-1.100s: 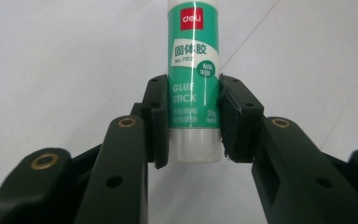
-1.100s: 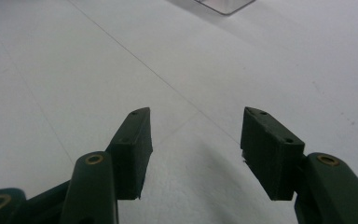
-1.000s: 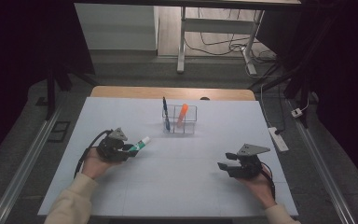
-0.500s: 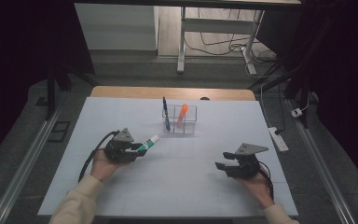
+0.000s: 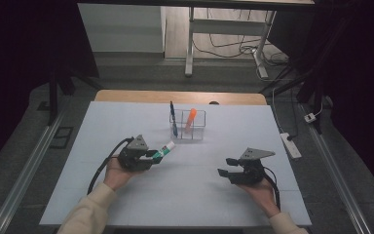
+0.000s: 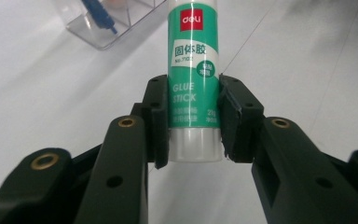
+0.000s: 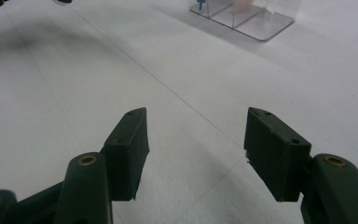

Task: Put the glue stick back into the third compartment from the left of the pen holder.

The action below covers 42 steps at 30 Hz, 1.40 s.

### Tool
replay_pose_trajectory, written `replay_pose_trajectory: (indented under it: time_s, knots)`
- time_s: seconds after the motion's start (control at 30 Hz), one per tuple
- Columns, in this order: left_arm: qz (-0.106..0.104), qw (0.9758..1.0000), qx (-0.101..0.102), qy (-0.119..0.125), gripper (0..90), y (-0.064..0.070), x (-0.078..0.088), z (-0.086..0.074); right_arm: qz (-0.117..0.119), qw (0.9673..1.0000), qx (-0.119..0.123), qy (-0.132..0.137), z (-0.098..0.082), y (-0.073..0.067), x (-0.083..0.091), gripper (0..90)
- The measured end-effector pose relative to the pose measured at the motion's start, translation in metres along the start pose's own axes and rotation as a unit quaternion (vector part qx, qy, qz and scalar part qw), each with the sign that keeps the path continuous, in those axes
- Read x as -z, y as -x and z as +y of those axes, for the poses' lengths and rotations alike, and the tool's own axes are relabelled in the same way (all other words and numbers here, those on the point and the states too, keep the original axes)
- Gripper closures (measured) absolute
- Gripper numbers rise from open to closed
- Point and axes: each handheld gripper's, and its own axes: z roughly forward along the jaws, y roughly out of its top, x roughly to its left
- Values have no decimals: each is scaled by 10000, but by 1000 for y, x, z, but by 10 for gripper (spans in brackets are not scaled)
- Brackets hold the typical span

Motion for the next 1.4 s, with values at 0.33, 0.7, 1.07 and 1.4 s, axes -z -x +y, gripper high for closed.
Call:
replay_pose_trajectory:
  time_s: [0.33, 0.7, 1.07, 1.4]
  knots:
    - [-90, 9999, -147, 16, 659, 10, -11, 9, 160, 9998, -107, 59, 4, -6, -11, 382]
    - [-195, 9995, -250, 56, 659, 20, -21, 17, 265, 9996, -74, 35, 12, -14, -24, 372]
    - [-287, 9988, -407, 34, 659, 31, -33, 24, 373, 9989, -208, 176, 23, -20, -36, 367]
    - [-393, 9979, -520, -11, 659, 39, -42, 29, 490, 9983, -217, 247, 31, -25, -46, 367]
